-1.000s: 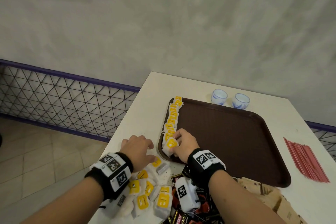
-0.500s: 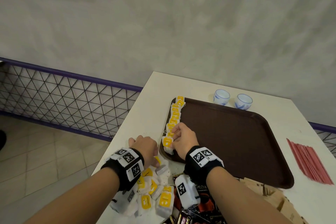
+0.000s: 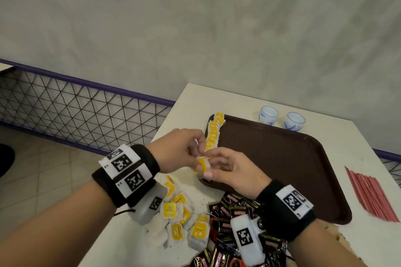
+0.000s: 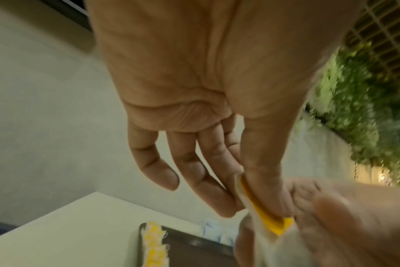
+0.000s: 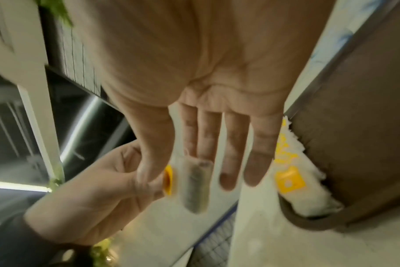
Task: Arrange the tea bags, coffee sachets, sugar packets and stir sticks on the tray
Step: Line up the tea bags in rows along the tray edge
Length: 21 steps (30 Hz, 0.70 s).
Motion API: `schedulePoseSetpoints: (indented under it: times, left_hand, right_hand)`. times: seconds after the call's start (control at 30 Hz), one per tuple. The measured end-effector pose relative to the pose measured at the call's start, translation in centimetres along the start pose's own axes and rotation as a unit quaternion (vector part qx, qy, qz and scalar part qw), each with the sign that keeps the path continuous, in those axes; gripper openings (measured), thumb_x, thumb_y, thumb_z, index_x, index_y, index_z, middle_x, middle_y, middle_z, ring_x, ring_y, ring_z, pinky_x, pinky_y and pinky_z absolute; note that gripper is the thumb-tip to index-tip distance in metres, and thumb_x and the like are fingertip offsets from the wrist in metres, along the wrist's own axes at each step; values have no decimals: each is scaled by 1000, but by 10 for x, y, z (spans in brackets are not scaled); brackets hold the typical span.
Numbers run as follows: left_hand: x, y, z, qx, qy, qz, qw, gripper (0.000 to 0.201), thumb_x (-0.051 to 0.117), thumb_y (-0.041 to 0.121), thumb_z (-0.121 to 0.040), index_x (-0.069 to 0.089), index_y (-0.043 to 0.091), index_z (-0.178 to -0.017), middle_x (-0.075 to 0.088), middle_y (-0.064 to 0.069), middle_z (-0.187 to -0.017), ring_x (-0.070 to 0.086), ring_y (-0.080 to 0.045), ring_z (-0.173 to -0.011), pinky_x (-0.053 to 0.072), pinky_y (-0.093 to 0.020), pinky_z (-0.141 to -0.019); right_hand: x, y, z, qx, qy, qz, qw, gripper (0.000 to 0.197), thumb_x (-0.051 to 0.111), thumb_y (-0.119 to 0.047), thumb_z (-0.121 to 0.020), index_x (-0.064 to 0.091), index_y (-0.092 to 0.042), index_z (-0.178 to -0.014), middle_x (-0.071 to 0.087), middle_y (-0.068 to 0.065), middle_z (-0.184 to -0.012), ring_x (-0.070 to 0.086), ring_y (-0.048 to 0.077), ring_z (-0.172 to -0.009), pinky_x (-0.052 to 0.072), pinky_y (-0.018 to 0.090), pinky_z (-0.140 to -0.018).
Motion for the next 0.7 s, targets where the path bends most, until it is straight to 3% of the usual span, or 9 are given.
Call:
schedulePoseSetpoints:
  times: [0.13,0.23,0.37,0.47,0.57,0.67,0.7]
  left_hand:
    - [-5,18,8,39,33,35,998,34,83,18,-67,55,23,-86,67,2,-79,56,-8,-67,44,-18,-67]
    - [-3,2,21,12,45,-31,998,44,83,36,-64,54,26,-96,63,11,-94,60,-7,-82,47,-18,-68]
    - [43,-58,48,-98,-95,-208,969,47,81,47,-62,53,30,-96,56,15,-99,51,-8,-87,39,-16,-65]
    - [64,-82,57,-127,-117,-242,955,37,77,35,-66,58,27,-96,55,13,-90,52,-11,-86,42,-22,-70]
    - [68,-85,54,-115,-108,-250,955,24,71,22,-72,64,23,-94,48,16,-69,49,-7,-73,34,-12,-58]
    - [60,-73,48,-77,-104,-222,966,6,69,23,-76,63,25,-78,46,14,-57,43,2,-53,31,-9,-53]
    - [54,-68,45,-69,-99,-192,974,14,70,27,-77,58,27,-70,48,12,-57,45,2,-52,33,-10,-54]
  right_hand:
    - [-3,-8,11,-11,34,-53,998,16,72,-1,-81,66,-5,-96,71,18,-87,66,30,-82,57,32,-72]
    - [-20,1,19,7,78,-33,996,15,71,0,-81,64,3,-94,72,22,-86,67,28,-77,58,33,-66]
    - [-42,24,34,50,106,-44,992,12,70,0,-82,67,-6,-91,75,11,-83,71,22,-78,58,31,-69]
    - [-51,42,41,84,129,-103,983,19,66,3,-84,65,-4,-101,75,13,-90,72,25,-87,58,32,-75]
    - [-58,56,44,100,154,-193,964,25,62,8,-84,62,0,-107,74,14,-93,72,26,-89,59,29,-73]
    - [-67,66,46,108,173,-267,942,26,59,11,-84,60,2,-108,74,14,-94,72,22,-86,59,26,-71]
    - [-71,69,46,112,178,-290,934,27,59,10,-84,60,2,-110,74,15,-96,72,21,-87,59,26,-72]
Point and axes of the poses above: each hand's wrist, its own z-axis away from the middle knuckle, its own x-axis out of the palm, y = z × x, the point moved 10 cm from there along -z, towards the middle knuckle
